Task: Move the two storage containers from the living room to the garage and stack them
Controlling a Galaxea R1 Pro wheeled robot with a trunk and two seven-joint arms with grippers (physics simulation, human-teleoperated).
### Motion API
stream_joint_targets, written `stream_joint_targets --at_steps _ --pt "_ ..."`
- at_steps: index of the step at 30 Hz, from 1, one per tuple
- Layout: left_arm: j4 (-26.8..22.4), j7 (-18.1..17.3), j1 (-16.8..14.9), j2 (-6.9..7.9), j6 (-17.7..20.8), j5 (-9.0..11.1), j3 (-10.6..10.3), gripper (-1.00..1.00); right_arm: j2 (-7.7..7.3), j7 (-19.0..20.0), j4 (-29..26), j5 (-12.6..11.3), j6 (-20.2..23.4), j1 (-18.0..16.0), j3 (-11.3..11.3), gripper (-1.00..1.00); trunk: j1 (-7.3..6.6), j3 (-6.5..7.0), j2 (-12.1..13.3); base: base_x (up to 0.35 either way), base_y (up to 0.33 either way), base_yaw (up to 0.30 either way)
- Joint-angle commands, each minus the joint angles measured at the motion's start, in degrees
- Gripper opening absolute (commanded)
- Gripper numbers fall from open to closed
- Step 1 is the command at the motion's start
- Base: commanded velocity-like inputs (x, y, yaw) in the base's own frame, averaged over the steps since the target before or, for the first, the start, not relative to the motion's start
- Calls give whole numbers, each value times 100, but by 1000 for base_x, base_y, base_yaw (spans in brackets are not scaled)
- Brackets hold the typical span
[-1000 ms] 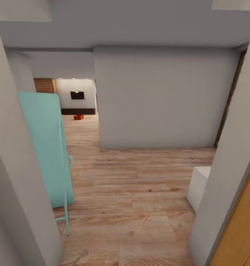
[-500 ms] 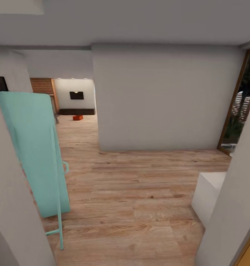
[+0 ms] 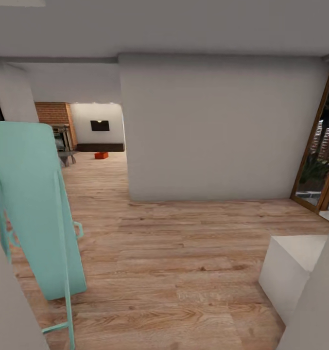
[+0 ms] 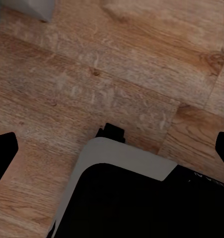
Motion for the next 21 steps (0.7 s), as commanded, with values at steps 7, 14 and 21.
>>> stream_joint_targets --at_steps 7,14,21 --pt "2 10 -4 0 -15 26 -7 100 -6 -1 14 -36 -38 -8 42 100 4 -7 -4 322 0 0" --pt "2 11 -4 0 -23 26 -7 100 -8 -1 17 -36 -41 -8 42 100 4 -7 -4 322 0 0" --pt "2 10 -4 0 -24 26 -7 100 -15 -1 15 -36 -40 -8 42 100 4 -7 -4 322 0 0"
